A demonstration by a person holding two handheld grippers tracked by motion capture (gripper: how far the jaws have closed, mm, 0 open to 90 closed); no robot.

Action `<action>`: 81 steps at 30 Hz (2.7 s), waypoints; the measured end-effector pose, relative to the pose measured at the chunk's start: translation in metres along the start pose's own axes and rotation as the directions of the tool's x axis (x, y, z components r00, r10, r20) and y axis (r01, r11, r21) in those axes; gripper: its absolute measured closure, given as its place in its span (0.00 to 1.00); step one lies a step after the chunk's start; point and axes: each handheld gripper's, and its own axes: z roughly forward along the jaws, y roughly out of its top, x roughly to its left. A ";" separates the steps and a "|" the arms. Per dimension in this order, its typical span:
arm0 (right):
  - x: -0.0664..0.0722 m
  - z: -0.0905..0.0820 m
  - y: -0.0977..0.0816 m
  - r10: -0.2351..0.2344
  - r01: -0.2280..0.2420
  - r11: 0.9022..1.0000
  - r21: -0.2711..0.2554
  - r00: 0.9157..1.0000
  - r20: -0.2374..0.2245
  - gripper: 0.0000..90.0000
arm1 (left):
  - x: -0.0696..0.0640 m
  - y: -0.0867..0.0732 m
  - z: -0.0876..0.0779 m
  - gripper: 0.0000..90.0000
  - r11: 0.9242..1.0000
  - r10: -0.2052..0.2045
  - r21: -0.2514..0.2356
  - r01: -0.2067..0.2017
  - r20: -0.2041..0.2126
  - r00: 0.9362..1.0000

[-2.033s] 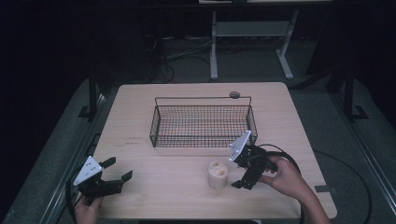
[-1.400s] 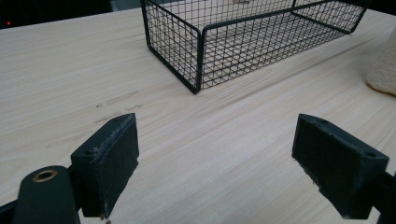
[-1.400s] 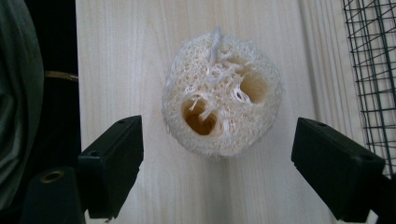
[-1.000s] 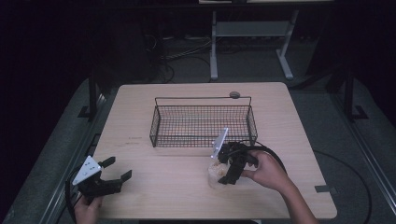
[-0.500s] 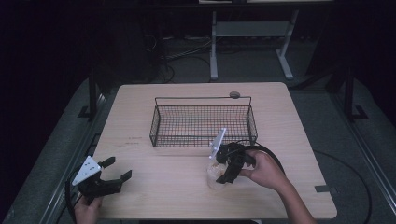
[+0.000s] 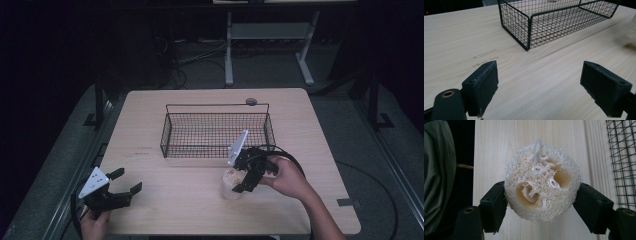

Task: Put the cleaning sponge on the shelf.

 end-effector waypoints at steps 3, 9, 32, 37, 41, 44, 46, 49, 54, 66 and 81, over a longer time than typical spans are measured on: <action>-0.001 -0.004 0.002 -0.003 0.003 1.000 -0.010 1.000 -0.010 0.32 | -0.001 0.000 0.000 0.16 1.000 0.001 0.001 -0.001 0.002 1.000; -0.004 -0.015 0.006 -0.012 0.012 1.000 -0.013 1.000 -0.012 0.32 | -0.001 0.000 0.000 0.15 1.000 0.001 0.001 -0.001 0.001 1.000; -0.028 -0.048 0.030 -0.029 0.030 1.000 -0.011 0.999 0.014 0.32 | 0.000 0.001 0.002 0.15 1.000 0.004 0.007 -0.004 -0.001 1.000; -0.038 -0.058 0.041 -0.036 0.037 0.999 -0.004 0.999 0.027 0.32 | -0.002 0.001 0.005 0.15 1.000 0.004 0.011 -0.004 0.004 1.000; -0.045 -0.066 0.049 -0.043 0.043 0.999 -0.003 0.998 0.045 0.32 | -0.002 0.001 0.006 0.16 1.000 0.002 0.013 -0.002 0.005 1.000; -0.053 -0.071 0.053 -0.035 0.035 0.999 -0.009 0.998 0.053 0.32 | -0.003 0.001 0.006 0.15 1.000 0.003 0.010 -0.003 0.007 1.000; -0.058 -0.073 0.054 -0.028 0.028 1.000 -0.007 0.998 0.060 0.32 | -0.003 0.001 0.006 0.15 1.000 0.002 0.013 -0.002 0.008 1.000; -0.065 -0.075 0.055 -0.017 0.018 1.000 -0.024 0.998 0.057 0.32 | -0.003 0.002 0.006 0.15 1.000 0.010 0.010 -0.010 0.012 1.000; -0.075 -0.078 0.056 0.008 -0.007 1.000 -0.007 0.997 0.071 0.32 | -0.003 0.001 0.006 0.16 1.000 0.003 0.010 -0.003 0.010 1.000; -0.099 -0.087 0.059 0.059 -0.057 0.998 -0.025 0.995 0.084 0.32 | -0.003 0.001 0.004 0.16 1.000 0.012 0.010 -0.012 0.013 1.000; -0.131 -0.082 0.063 0.116 -0.116 0.993 -0.009 0.988 0.100 0.32 | -0.003 0.002 0.004 0.15 1.000 0.009 0.004 -0.009 0.014 1.000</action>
